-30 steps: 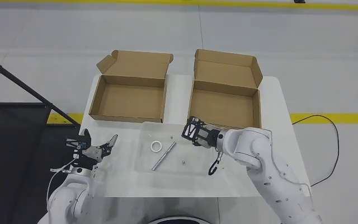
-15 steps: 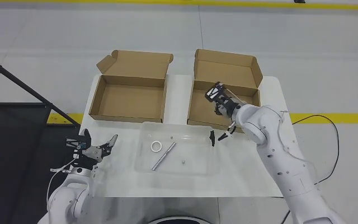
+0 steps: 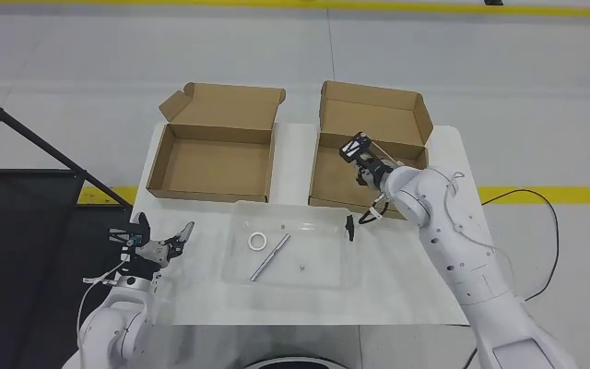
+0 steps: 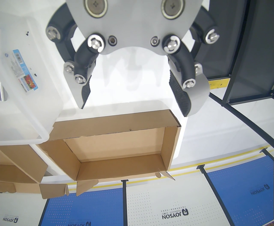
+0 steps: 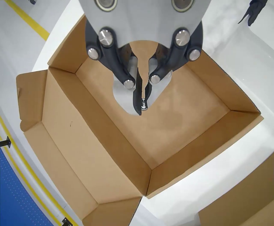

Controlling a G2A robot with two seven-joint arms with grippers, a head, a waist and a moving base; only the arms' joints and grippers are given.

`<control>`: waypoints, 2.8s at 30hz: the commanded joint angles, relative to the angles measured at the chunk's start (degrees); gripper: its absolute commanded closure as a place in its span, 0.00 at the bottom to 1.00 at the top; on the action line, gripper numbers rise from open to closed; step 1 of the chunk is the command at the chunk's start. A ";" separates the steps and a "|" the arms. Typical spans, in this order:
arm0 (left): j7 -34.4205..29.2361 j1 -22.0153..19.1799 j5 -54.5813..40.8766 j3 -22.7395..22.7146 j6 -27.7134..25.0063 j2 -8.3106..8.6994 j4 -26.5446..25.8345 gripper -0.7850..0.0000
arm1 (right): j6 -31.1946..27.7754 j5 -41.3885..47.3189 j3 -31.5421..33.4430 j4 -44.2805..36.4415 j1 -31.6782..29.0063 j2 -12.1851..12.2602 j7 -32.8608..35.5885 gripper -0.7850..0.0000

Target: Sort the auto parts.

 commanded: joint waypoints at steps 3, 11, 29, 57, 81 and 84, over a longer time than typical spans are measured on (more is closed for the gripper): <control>0.00 0.00 0.00 0.00 0.00 0.00 0.00 0.00 | 1.73 3.19 -2.93 4.84 3.21 -1.61 3.17 1.00; 0.00 0.00 0.00 0.00 0.00 0.00 0.00 0.00 | 7.39 6.24 -7.45 19.89 10.35 -5.02 6.35 1.00; 0.00 0.00 0.00 0.00 0.00 0.00 0.00 0.00 | 6.07 6.78 -8.75 22.14 14.58 -7.45 4.77 0.20; 0.00 0.00 0.00 0.00 0.00 0.00 0.00 0.00 | -18.23 14.35 5.10 -27.31 -8.08 -0.35 13.54 0.00; 0.00 0.00 0.00 0.00 0.00 0.00 0.00 0.00 | -19.96 14.80 -10.02 -27.02 -7.51 -0.37 21.65 0.33; 0.00 0.00 0.00 0.00 0.00 0.00 0.00 0.00 | -19.71 16.16 -10.20 -25.54 -7.80 -0.26 21.90 0.53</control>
